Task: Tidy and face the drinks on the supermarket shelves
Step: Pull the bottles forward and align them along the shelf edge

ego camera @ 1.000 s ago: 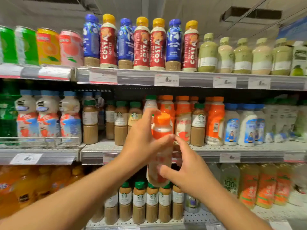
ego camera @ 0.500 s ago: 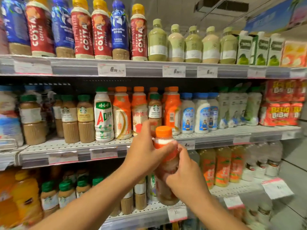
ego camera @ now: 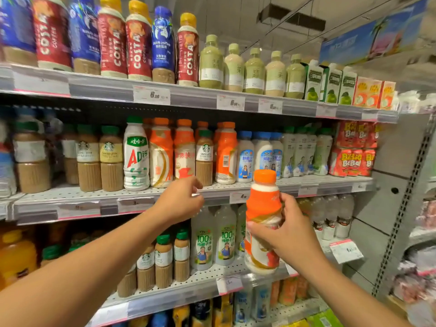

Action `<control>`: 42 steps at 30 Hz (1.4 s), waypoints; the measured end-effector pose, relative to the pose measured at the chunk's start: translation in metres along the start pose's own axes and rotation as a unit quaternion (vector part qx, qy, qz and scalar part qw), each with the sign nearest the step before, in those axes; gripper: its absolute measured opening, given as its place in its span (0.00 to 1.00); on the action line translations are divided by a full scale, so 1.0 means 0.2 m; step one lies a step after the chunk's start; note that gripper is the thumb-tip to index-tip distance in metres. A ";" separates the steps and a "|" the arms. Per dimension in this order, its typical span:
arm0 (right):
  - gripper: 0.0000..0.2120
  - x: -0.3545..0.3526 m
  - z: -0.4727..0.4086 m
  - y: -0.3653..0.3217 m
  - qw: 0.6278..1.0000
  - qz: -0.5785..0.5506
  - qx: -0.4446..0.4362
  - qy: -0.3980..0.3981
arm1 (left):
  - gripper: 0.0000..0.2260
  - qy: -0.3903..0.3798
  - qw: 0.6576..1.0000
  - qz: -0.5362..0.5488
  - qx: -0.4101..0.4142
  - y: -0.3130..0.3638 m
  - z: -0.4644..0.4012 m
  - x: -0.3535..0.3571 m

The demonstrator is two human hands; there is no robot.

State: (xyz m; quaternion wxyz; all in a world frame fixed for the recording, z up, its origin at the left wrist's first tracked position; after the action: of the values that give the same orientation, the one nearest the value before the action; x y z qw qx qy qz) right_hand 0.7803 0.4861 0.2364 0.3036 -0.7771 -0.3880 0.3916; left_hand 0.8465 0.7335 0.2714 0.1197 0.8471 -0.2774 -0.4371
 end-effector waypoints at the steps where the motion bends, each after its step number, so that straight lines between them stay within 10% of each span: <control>1: 0.35 -0.02 -0.01 0.00 1.000 -0.006 0.000 -0.001 | 0.14 0.005 1.000 -0.019 0.008 0.02 -0.02 0.00; 16: 0.37 -0.17 -0.45 0.28 0.987 -0.101 -0.071 -0.098 | 0.41 0.102 0.975 -0.189 -0.059 0.21 -0.67 0.10; 42: 0.36 -0.03 -0.55 0.33 0.981 -0.110 -0.091 -0.128 | 0.24 0.304 0.951 0.055 0.007 0.25 -0.41 0.12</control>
State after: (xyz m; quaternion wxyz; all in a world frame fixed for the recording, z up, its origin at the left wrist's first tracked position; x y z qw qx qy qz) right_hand 0.8953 0.4283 0.2439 0.2205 -0.6978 -0.5409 0.4146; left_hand 0.9054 0.6759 0.3252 0.2161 0.9241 -0.2771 -0.1501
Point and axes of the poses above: each hand's wrist, its own z-axis away from the middle knuckle, its own x-axis out of the palm, y = z × x, the point moved 1 cm from there along -z, towards the middle knuckle, and after that the axes turned 7 degrees about y, right-handed, at the moved point
